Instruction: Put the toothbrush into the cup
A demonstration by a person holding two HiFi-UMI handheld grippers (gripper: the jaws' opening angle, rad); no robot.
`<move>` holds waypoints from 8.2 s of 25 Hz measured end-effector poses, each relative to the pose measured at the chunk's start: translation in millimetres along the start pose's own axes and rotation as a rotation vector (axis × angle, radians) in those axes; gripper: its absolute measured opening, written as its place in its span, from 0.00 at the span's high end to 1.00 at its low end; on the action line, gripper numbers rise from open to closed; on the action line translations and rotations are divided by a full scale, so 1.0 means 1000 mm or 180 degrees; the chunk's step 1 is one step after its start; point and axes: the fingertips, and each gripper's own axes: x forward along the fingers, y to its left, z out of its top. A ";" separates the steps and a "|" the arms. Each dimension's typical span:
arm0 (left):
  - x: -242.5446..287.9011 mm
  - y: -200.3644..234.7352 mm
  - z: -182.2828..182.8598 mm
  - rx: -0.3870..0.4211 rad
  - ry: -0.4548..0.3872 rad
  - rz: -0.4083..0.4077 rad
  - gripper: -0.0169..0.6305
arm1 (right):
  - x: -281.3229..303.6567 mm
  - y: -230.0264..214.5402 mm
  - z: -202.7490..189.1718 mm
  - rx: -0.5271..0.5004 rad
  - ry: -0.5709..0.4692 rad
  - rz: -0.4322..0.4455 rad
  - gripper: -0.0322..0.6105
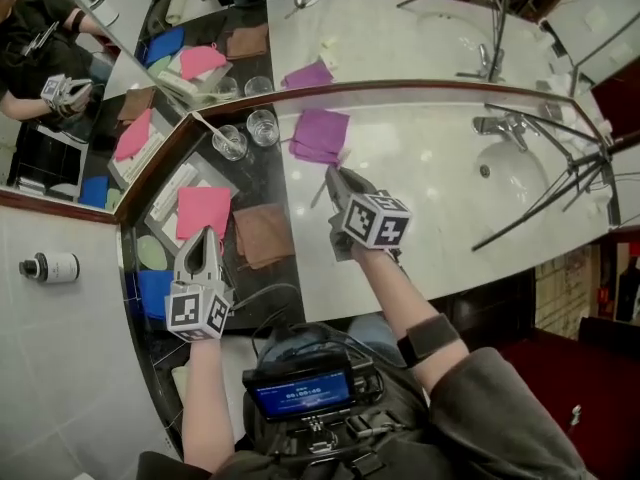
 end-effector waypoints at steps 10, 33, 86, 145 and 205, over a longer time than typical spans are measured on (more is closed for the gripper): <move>0.008 -0.005 -0.011 0.0079 0.0074 -0.0196 0.97 | -0.027 -0.083 -0.082 0.1829 -0.0450 -0.0660 0.88; 0.008 -0.017 -0.018 0.0139 0.0154 -0.0284 0.97 | -0.047 -0.153 -0.172 0.3168 -0.0516 -0.1290 0.83; 0.011 -0.044 -0.007 -0.0034 0.0005 -0.0164 0.97 | -0.093 -0.051 0.037 0.2767 -0.0847 0.0624 0.95; 0.179 0.083 -0.027 -0.0370 0.0283 0.0283 0.57 | -0.055 -0.077 -0.039 -0.1720 0.0965 -0.0215 0.95; 0.103 0.050 0.078 -0.1413 -0.0981 0.1109 0.97 | -0.140 -0.092 0.017 -0.1651 0.0401 -0.0246 0.95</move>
